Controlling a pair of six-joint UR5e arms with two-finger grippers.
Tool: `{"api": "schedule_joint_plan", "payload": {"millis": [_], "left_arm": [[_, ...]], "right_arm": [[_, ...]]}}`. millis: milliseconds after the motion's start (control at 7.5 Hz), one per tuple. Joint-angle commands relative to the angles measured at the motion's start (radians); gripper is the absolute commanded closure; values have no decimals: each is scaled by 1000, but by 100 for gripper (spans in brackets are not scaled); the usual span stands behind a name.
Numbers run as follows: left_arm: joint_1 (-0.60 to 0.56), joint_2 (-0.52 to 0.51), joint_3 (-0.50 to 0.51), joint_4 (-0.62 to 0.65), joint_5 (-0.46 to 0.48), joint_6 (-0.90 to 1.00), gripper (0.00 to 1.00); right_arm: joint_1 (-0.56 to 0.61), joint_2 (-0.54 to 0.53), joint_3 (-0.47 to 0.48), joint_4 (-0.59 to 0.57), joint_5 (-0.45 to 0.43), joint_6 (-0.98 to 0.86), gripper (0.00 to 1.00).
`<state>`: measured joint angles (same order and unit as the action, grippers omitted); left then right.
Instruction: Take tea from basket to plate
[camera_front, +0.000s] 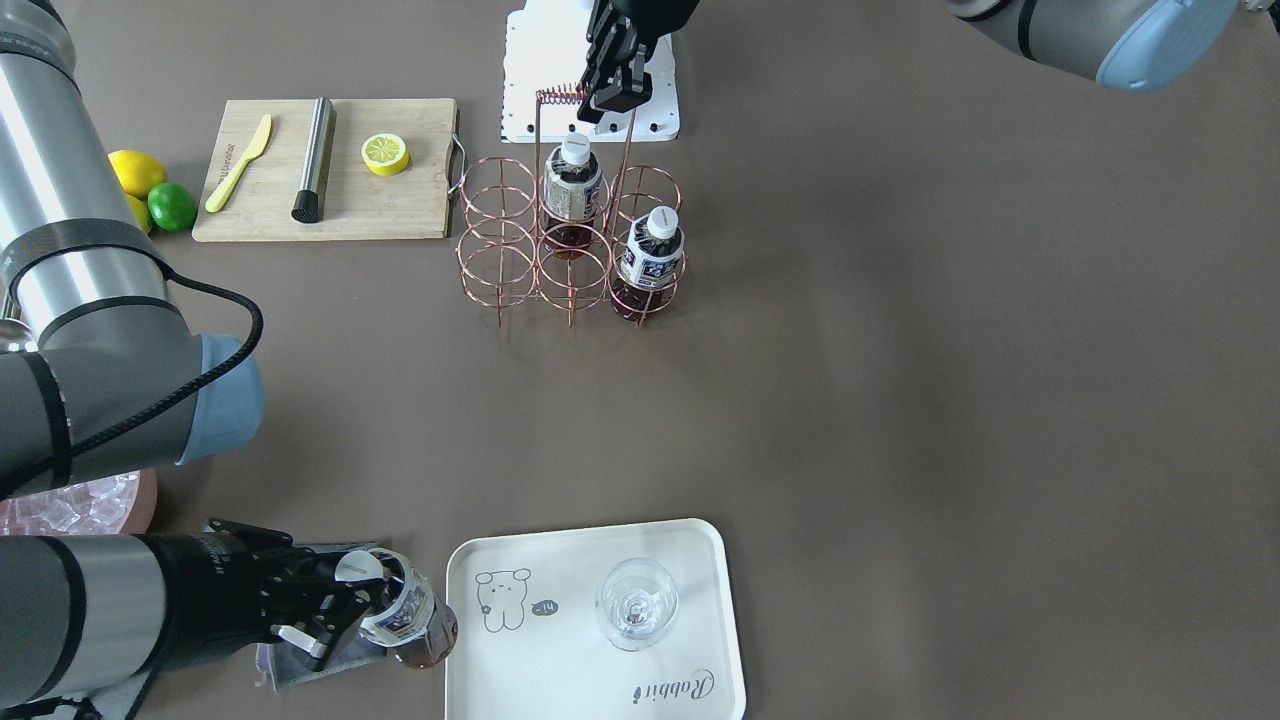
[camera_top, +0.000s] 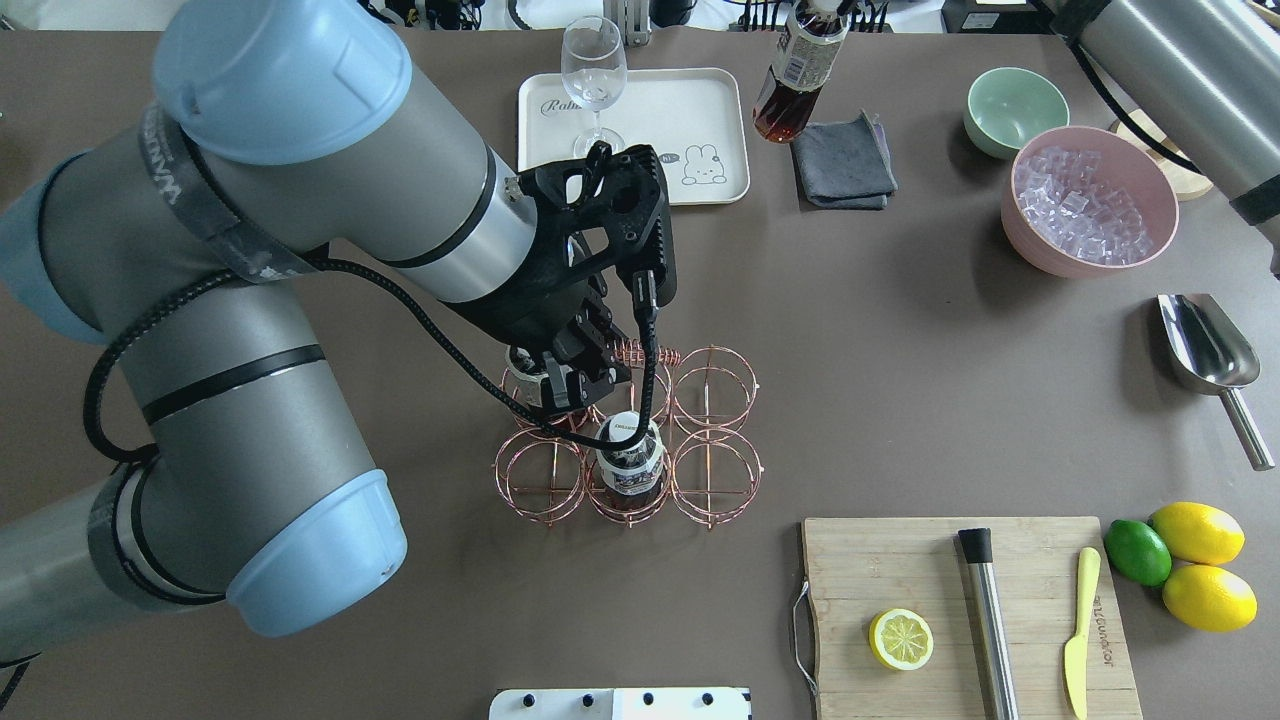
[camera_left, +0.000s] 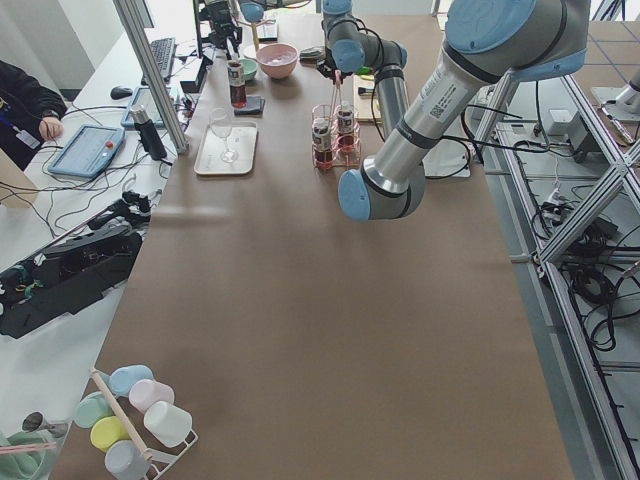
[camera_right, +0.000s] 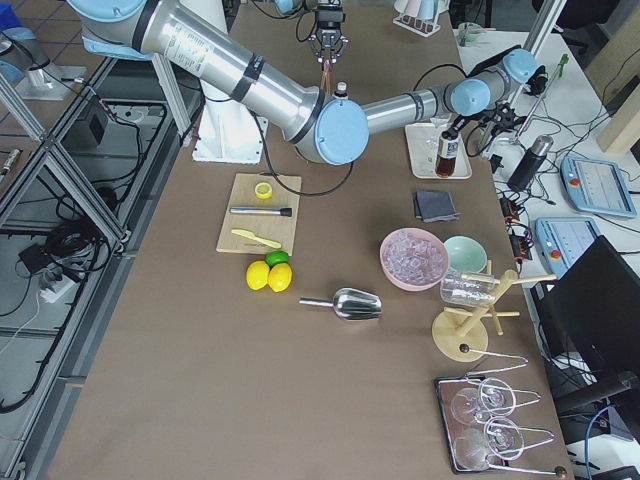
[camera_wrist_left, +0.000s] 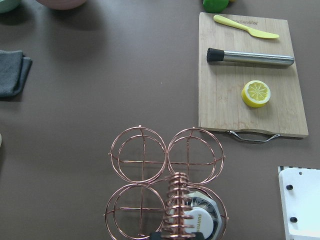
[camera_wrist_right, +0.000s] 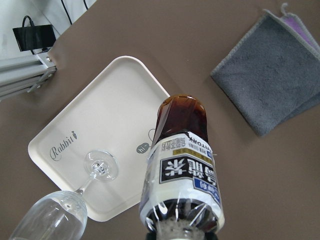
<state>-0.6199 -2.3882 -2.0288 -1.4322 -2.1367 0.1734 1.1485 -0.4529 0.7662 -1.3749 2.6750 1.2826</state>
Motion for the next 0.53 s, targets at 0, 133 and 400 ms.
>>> {"api": "schedule_joint_plan", "payload": {"millis": [0,133,400], "left_arm": [[-47,4,-45,7,-2,-17,100],[-66,6,-63,37,-2,-15,100],[-95,70,-115,45,-3,-17,100]], "right_arm": [[-45,46,-42,92,-105,-3,100],[-64,54,-42,100,-144,-11,100],[-92,75,-42,106,-190,-23,100]]}}
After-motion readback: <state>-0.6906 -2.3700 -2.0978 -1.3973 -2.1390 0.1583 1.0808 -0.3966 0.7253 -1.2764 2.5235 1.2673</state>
